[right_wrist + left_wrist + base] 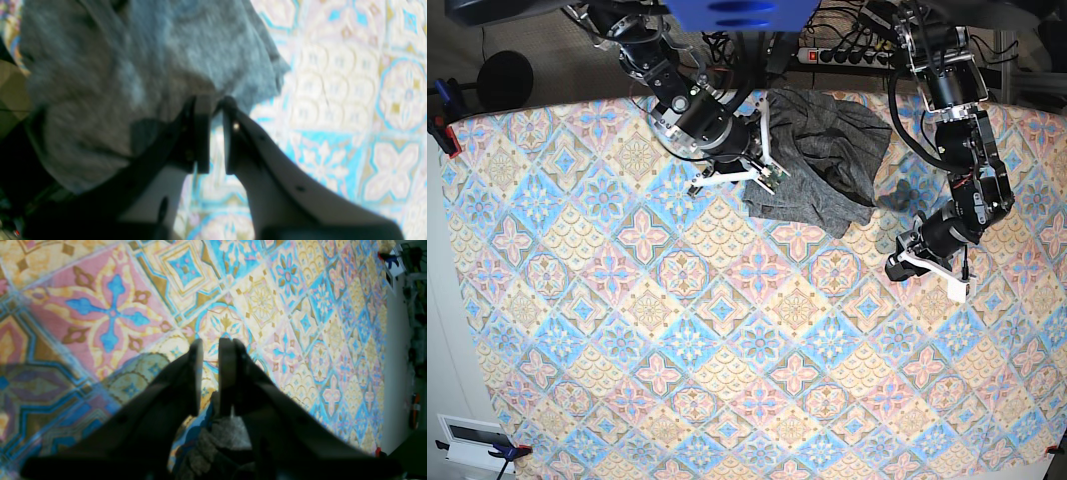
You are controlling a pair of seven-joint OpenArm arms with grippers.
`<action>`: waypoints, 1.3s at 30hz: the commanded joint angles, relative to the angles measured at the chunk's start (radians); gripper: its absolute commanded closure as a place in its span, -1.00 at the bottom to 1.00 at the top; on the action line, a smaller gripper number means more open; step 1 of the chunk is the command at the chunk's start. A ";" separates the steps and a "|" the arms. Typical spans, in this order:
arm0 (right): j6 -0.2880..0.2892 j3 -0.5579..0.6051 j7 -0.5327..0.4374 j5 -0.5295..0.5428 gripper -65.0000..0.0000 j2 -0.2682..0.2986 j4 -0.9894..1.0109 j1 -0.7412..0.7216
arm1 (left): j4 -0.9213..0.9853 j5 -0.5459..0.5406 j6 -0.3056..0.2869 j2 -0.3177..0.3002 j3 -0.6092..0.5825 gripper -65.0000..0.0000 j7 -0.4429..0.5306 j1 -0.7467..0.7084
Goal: Layout the t-shirt on the table in an organized manner, then fold the t-shirt properly
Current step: 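Lift the right gripper off the folded shirt and move it aside, then press down on the top of the grey shirt stack with the right gripper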
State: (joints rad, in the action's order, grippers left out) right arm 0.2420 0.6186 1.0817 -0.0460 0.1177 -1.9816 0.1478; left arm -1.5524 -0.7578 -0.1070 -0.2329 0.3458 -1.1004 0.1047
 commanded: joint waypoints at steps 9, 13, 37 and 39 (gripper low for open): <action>0.000 0.056 0.067 0.004 0.95 -0.006 -0.018 -0.015 | -0.015 -0.013 -0.007 -0.009 0.002 0.71 0.016 0.016; 0.000 0.114 0.081 0.004 1.00 -0.006 -0.018 -0.015 | -0.015 0.014 -0.007 -0.007 0.000 0.71 0.016 0.016; 0.000 0.482 0.045 0.008 1.00 -0.157 0.095 -0.245 | -0.015 0.039 -0.007 -0.003 0.000 0.71 0.012 0.013; 0.000 0.481 0.039 0.005 0.90 -0.177 0.090 -0.245 | -0.015 0.039 -0.007 -0.001 0.000 0.71 0.012 0.013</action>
State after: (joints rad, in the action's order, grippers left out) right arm 0.2420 1.1023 1.1484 -0.0460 -0.0315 -1.8671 -0.0849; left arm -1.5517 -0.7059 -0.1074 -0.2245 0.3450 -1.1004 0.0998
